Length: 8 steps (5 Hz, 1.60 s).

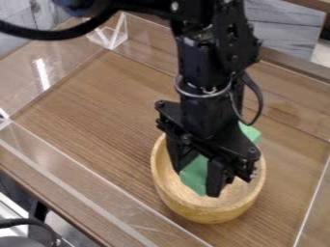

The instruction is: Put the green block in the brown bowl

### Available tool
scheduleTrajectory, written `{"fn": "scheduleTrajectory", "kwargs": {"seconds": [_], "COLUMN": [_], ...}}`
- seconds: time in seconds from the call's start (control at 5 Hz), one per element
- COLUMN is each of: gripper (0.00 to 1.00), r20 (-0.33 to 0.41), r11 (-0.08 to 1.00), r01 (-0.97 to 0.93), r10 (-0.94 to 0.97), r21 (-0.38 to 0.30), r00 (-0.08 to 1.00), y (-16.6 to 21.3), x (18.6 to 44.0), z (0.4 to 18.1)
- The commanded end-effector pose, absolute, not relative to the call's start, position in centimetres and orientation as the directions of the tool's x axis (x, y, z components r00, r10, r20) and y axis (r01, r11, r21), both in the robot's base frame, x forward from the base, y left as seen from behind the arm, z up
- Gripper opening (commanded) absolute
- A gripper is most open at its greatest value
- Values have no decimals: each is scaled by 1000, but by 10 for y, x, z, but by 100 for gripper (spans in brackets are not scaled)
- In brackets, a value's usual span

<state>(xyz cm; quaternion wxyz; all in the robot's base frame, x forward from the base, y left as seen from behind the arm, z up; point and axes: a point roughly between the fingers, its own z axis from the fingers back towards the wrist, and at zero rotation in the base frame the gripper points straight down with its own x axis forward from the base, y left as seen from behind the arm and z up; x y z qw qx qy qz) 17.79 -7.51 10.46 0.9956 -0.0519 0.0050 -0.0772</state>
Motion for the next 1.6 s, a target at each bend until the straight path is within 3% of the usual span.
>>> {"fn": "scheduleTrajectory", "kwargs": {"seconds": [0.0, 1.4], "gripper": [0, 0], "r20": [43, 42], "r11": [982, 980], "r01": [145, 114], "r10": [-141, -108], "r21": [-117, -163], "r00": [989, 993], "y": [-73, -65], "x": [186, 199], "z": [111, 93]}}
